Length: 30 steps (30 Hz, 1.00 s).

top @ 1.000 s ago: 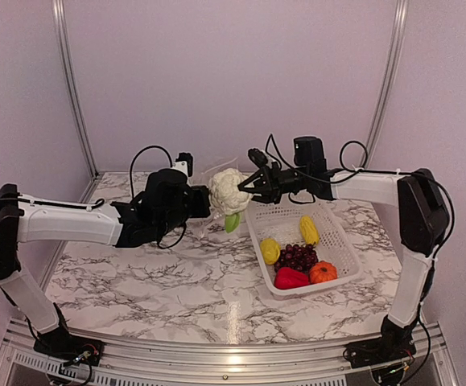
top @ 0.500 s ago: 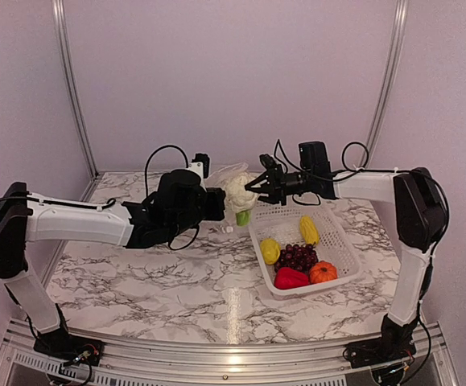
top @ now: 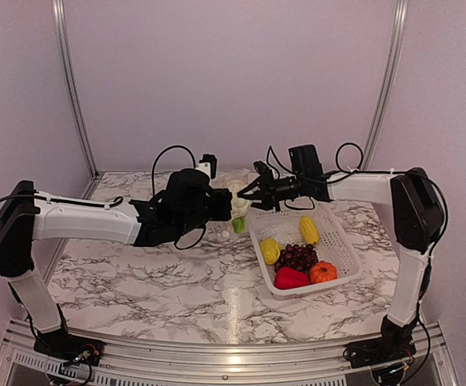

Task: Place the food in the zip-top bag and seal the zipper
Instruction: Place the fake vegetable in the zipper food storage bag.

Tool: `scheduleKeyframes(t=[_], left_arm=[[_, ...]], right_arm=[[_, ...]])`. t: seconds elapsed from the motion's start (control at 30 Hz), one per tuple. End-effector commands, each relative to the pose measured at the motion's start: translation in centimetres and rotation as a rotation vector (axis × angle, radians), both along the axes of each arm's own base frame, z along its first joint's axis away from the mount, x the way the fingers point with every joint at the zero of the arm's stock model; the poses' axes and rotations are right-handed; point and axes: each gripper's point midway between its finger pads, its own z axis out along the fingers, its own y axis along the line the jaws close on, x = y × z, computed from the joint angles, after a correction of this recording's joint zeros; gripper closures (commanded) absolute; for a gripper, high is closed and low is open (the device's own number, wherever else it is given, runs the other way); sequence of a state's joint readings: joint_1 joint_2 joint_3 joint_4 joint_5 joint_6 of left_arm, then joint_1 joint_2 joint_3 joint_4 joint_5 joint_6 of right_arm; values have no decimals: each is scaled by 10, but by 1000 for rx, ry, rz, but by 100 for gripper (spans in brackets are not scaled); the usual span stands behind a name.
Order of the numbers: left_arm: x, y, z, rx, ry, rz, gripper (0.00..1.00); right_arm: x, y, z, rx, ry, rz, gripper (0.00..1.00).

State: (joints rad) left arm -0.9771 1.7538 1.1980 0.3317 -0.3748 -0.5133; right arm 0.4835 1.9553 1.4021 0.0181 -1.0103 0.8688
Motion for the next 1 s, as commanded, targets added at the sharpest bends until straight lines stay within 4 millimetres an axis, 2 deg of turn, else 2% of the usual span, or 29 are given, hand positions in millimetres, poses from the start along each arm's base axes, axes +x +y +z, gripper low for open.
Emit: scheduleKeyframes(t=[0.0, 0.13, 0.23, 0.33, 0.4, 0.53, 0.67, 0.73, 0.83, 0.9, 0.97], left_arm=[[-9, -14, 11, -38, -13, -54, 100], [-7, -17, 5, -26, -3, -55, 100], [-6, -18, 6, -20, -1, -54, 100], [-5, -11, 12, -14, -11, -27, 100], [-4, -1, 17, -8, -23, 3, 100], [2, 21, 27, -31, -36, 55, 100], [8, 40, 31, -68, -33, 83, 100], [10, 46, 32, -87, -30, 84, 100], [13, 54, 35, -107, -28, 89, 100], [13, 58, 36, -115, -28, 90, 100], [13, 61, 37, -121, -29, 92, 100]], right_arm=[[7, 13, 11, -9, -58, -4, 81], [-18, 36, 45, 137, -122, 129, 67], [-35, 44, 62, 170, -176, 193, 45], [-30, 33, 61, 134, -198, 164, 21], [-24, 19, 57, 112, -207, 131, 15], [-17, -6, 60, 100, -238, 95, 14], [-25, -16, 80, 103, -350, 111, 14], [-27, -21, 79, 70, -370, 103, 16], [-19, -29, 70, -23, -437, 52, 26], [-10, -34, 53, -120, -461, 5, 34], [-10, -33, 39, -167, -472, 2, 39]])
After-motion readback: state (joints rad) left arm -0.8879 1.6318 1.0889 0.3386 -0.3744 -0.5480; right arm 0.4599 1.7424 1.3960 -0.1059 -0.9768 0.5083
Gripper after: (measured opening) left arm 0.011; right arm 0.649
